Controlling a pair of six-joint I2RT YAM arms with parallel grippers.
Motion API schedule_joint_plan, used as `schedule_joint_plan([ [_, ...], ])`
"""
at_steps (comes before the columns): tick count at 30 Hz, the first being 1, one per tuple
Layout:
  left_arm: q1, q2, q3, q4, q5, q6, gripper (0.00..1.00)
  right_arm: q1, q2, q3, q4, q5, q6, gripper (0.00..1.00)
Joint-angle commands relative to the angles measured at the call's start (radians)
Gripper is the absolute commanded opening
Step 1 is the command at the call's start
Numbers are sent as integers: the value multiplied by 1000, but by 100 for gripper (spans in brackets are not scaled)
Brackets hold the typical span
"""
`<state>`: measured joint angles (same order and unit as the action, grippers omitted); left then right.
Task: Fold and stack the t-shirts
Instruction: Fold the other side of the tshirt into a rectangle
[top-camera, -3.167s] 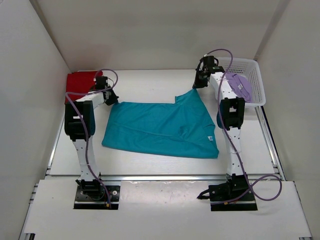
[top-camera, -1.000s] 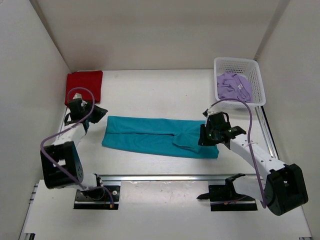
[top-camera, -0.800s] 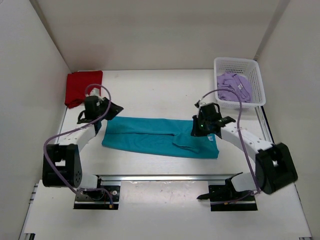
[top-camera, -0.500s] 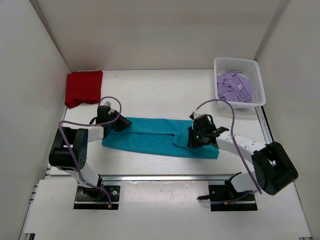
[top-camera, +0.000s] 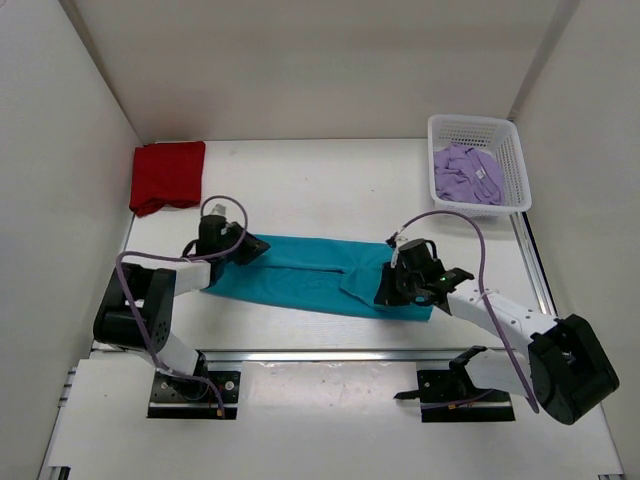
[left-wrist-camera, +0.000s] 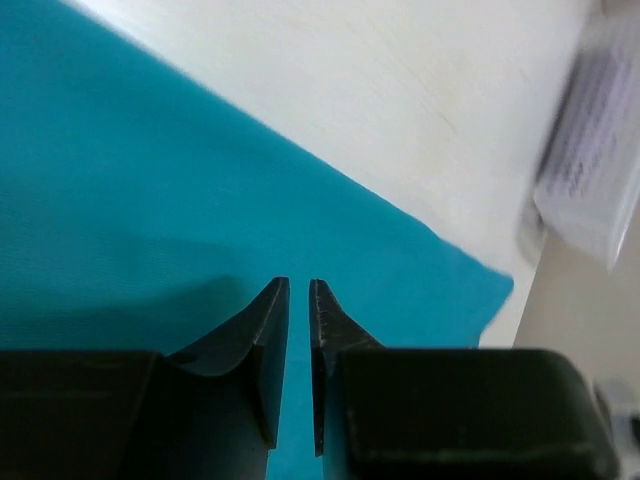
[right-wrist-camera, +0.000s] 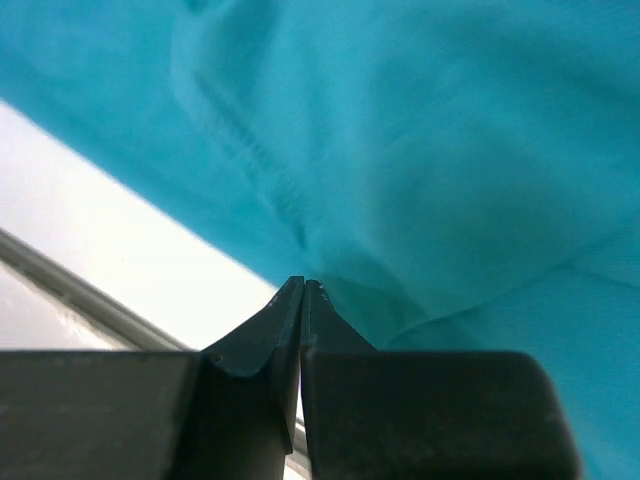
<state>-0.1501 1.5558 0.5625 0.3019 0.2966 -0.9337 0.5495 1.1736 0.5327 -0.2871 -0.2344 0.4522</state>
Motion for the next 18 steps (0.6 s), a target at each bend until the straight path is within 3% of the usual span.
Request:
schedule_joint_plan([
  [1, -130, -71, 53, -7, -62, 44, 26, -78, -28, 9, 40, 1, -10, 0],
  [4, -212, -33, 69, 17, -47, 38, 26, -70, 21, -7, 46, 6, 2, 0],
  [8, -189, 29, 47, 66, -10, 1, 25, 10, 34, -31, 43, 23, 26, 0],
  [14, -66, 33, -76, 177, 70, -73, 24, -100, 12, 59, 2, -6, -35, 1],
  [18, -57, -37, -124, 134, 44, -39, 25, -177, 69, 127, 83, -3, -53, 5],
])
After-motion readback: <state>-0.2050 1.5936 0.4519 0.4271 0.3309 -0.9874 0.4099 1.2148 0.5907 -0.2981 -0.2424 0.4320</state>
